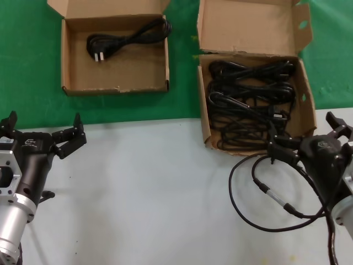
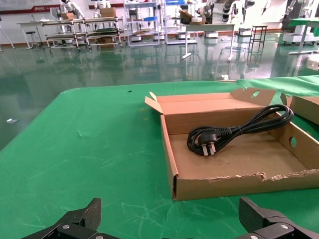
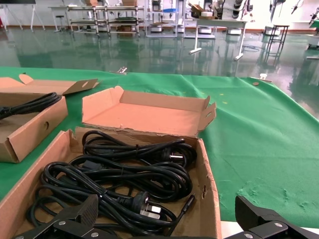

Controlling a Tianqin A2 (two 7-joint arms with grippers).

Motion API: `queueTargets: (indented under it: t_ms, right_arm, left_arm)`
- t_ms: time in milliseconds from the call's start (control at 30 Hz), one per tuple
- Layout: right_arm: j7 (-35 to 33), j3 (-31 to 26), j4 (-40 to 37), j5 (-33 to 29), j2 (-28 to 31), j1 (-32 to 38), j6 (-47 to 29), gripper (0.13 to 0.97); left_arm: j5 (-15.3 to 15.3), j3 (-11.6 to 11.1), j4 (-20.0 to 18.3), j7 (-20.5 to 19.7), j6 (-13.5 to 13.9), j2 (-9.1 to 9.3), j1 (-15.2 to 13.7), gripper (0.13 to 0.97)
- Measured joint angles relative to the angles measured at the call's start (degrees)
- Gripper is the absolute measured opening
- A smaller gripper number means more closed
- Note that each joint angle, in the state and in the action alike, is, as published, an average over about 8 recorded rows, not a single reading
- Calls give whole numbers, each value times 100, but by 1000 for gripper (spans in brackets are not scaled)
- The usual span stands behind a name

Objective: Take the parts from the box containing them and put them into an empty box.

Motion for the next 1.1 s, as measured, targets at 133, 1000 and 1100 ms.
queueTargets:
  t_ms: [133, 1000, 1100]
  right_arm:
    - [0, 0, 0, 0, 0, 0, 0, 966]
    - [0, 0, 0, 0, 0, 0, 0, 966]
    - [0, 0, 0, 0, 0, 0, 0, 966]
  left_arm:
    - [0, 0, 0, 0, 0, 0, 0, 966]
    - [0, 0, 0, 0, 0, 0, 0, 966]
    - [0, 0, 0, 0, 0, 0, 0, 966]
